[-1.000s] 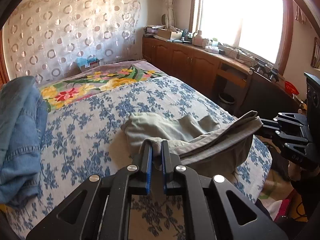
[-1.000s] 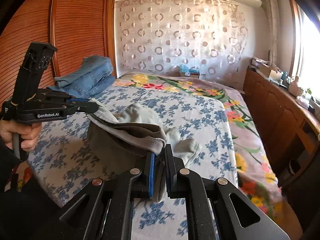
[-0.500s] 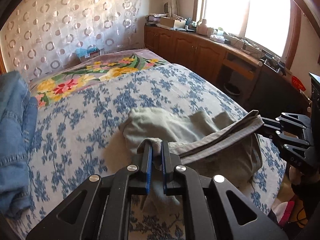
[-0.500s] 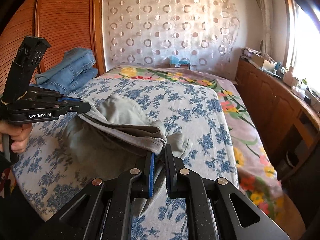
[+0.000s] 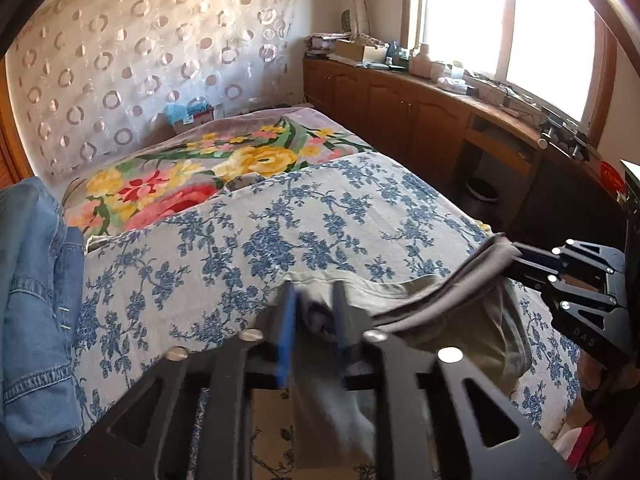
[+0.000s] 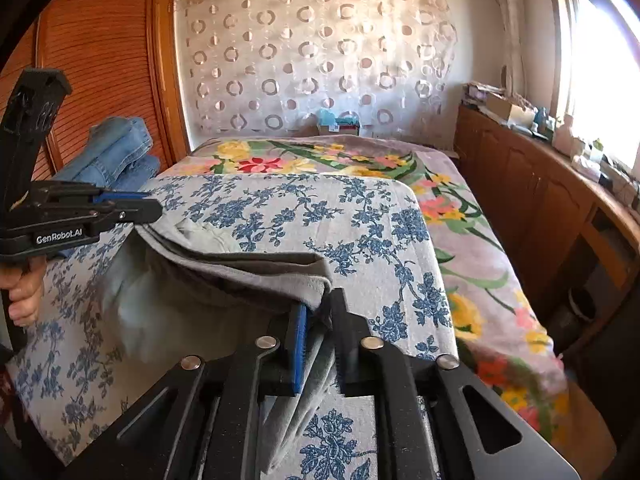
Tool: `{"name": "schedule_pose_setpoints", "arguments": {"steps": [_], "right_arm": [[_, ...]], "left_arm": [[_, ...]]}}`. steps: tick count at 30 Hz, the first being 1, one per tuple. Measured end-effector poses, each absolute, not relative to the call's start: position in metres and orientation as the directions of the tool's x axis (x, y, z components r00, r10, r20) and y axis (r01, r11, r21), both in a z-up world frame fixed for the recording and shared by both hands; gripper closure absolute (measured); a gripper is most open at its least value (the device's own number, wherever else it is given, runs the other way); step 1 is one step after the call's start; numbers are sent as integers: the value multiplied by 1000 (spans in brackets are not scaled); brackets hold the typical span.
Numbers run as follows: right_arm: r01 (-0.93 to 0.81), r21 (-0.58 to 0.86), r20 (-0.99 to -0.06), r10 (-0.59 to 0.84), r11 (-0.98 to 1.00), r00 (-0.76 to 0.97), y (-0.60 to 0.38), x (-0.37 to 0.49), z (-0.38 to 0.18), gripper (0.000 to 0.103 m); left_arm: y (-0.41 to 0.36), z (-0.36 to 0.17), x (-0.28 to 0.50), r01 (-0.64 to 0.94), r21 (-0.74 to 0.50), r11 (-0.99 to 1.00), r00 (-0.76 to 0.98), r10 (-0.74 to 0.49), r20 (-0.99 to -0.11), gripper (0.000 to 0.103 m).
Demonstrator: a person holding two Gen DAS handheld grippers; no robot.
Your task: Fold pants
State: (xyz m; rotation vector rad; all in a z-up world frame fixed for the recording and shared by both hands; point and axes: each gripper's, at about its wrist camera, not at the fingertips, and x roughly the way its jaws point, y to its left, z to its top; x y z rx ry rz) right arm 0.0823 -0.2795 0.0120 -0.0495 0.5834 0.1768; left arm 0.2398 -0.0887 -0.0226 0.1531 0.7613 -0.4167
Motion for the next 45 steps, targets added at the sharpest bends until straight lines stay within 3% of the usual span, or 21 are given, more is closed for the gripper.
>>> {"name": "schedule_pose_setpoints", "arguments": {"steps": [4,21,23,24,25,27,34,38,40,42,45], "right_arm": [[-179,18,-546,159,984,823,-281,69,14,62],[-282,100,-620,282,954,733,-277,25,-6,59],[-285,101,-623,284,953,729,-278,23,-8,59],[-283,101,-626,282,954,727,-278,23,-9,58],[-284,102,-628,283,954,725,-279,23,-10,58],[-284,100,-632,282,953,722,-280,22,-10,58],[-288,102,-641,285,952,713,-278,25,-15,58],[-293,96,-656,282,951,700,-277,26,-18,59],[-287,85,-655,271,954,706,-277,27,-18,69],[-283,81,-637,267,956,723,-281,25,-14,89],[-220,53,-592,208,974,778,-291,21,-4,95]], "left_arm": [[-75,-22,229,418,-35,908,653,-327,-683,60],[-49,-60,184,471,-124,873,567,-407,-716,59],[-49,-64,184,472,-125,873,555,-404,-728,49],[-49,-66,184,473,-127,872,550,-405,-731,34],[-48,-66,183,473,-131,872,550,-408,-729,27],[-47,-67,183,474,-143,869,547,-418,-725,24],[-50,-73,180,469,-96,878,560,-380,-737,25],[-54,-77,180,496,-101,862,533,-395,-748,42],[-57,-80,180,506,-98,857,522,-395,-756,50],[-59,-81,179,516,-92,851,518,-396,-758,55],[-64,-81,179,530,-99,842,508,-409,-758,61]]}}
